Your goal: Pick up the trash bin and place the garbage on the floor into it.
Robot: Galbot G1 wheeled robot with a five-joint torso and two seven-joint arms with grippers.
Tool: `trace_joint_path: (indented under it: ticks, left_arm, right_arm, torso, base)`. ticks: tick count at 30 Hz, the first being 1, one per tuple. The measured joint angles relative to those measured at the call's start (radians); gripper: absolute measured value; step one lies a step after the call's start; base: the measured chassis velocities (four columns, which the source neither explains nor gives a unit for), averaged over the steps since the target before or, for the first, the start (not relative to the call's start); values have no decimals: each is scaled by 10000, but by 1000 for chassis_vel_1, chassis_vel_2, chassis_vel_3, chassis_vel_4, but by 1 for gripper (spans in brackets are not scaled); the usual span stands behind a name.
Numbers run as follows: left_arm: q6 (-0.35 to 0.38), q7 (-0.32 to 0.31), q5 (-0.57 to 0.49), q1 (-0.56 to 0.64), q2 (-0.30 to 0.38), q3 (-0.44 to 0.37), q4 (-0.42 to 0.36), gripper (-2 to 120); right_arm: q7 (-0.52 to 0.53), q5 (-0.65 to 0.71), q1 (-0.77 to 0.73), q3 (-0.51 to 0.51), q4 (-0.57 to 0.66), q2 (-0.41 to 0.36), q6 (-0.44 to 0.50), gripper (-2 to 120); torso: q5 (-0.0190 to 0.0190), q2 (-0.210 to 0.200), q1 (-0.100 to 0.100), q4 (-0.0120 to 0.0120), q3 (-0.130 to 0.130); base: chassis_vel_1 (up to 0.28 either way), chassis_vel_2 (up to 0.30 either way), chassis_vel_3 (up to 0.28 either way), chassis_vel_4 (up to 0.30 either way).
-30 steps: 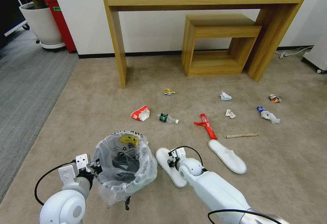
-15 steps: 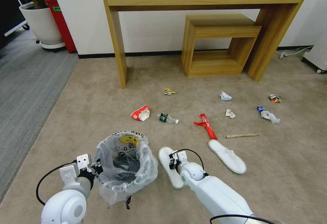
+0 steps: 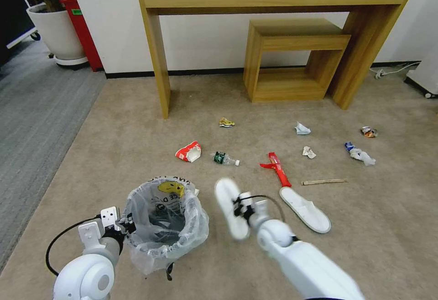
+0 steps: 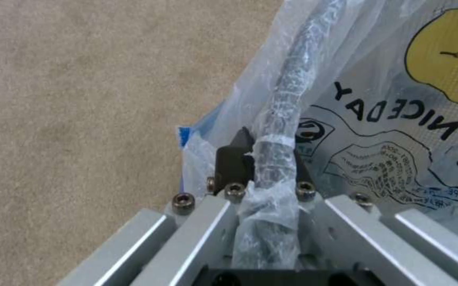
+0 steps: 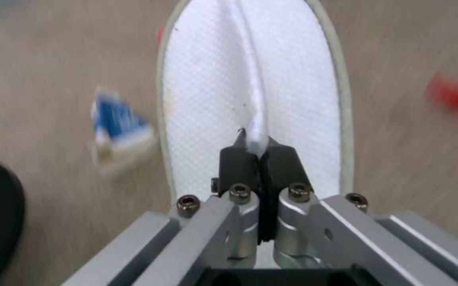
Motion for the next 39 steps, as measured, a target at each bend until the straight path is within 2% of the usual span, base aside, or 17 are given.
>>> trace_joint_path:
  ticks: [1,3,5,7,9,11,13,15,17,21,26,34,36,39]
  left_arm:
    - [0,0,0,0,0,0,0,1]
    - [0,6,2,39,-3,28,-68,1]
    - [0,7,4,41,-10,34,-88,1]
    - [10,7,27,92,-67,64,-235,1]
    - [21,7,29,115,-84,72,-283,1]
    - [78,34,56,227,-157,120,-522,1]
    - [90,37,60,243,-174,126,-570,1]
    - [139,40,75,283,-221,143,-726,1]
    - [145,41,75,285,-224,144,-736,1]
    - [284,15,-1,387,-278,163,-1063,1]
    - [363,1,-42,538,-304,185,-1305,1]
    - [420,0,-12,715,-460,176,-1578,1]
    - [423,-1,14,724,-536,166,-1602,1]
    - [424,-4,30,727,-580,160,-1609,1]
  right_arm:
    - [0,0,0,0,0,0,0,0]
    - [-520,102,-536,770,1963,-1030,840,0]
    - [-569,122,-576,847,2180,-1109,894,0]
    - [-999,300,-715,1232,3622,-1545,1408,0]
    - [-1177,369,-714,1287,3944,-1638,1592,0]
    - [-2019,684,-478,1253,4887,-1954,2422,0]
    - [-2238,778,-377,1196,5013,-2009,2601,0]
    - [-2954,1255,47,826,5227,-2206,3263,0]
    - [-2987,1296,77,793,5234,-2218,3294,0]
    - [-3671,1934,866,-47,5277,-2383,3995,0]
    - [-4012,2219,1345,-602,5291,-2390,4268,0]
    - [-4793,2762,2567,-2127,4893,-2091,4739,0]
    - [-5013,2747,2916,-2806,4491,-1822,4943,0]
    - [-5063,2708,3033,-3099,4276,-1686,5000,0]
  torso:
    - [0,0,0,0,0]
    - [0,2,0,-3,0]
    - [1,2,0,-1,0]
    - [-3,3,-1,2,-1]
    - [-2,2,0,3,-1]
    - [-2,3,0,2,-1]
    - [-2,2,0,2,-1]
    - [-1,2,0,3,0]
    - [-1,2,0,3,0]
    - [-2,2,0,2,0]
    - [-1,2,0,1,0]
    - [-4,2,0,2,0]
    - [-2,2,0,3,0]
    - [-4,1,0,2,0]
  base:
    - [0,0,0,0]
    - [0,0,0,0]
    - [0,0,0,0]
    - [0,0,0,0]
    - [0,0,0,0]
    - [0,0,0,0]
    - [0,0,0,0]
    - [0,0,0,0]
    - [0,0,0,0]
    - [0,0,0,0]
    - [0,0,0,0]
    - [0,0,0,0]
    - [0,0,0,0]
    - [0,0,0,0]
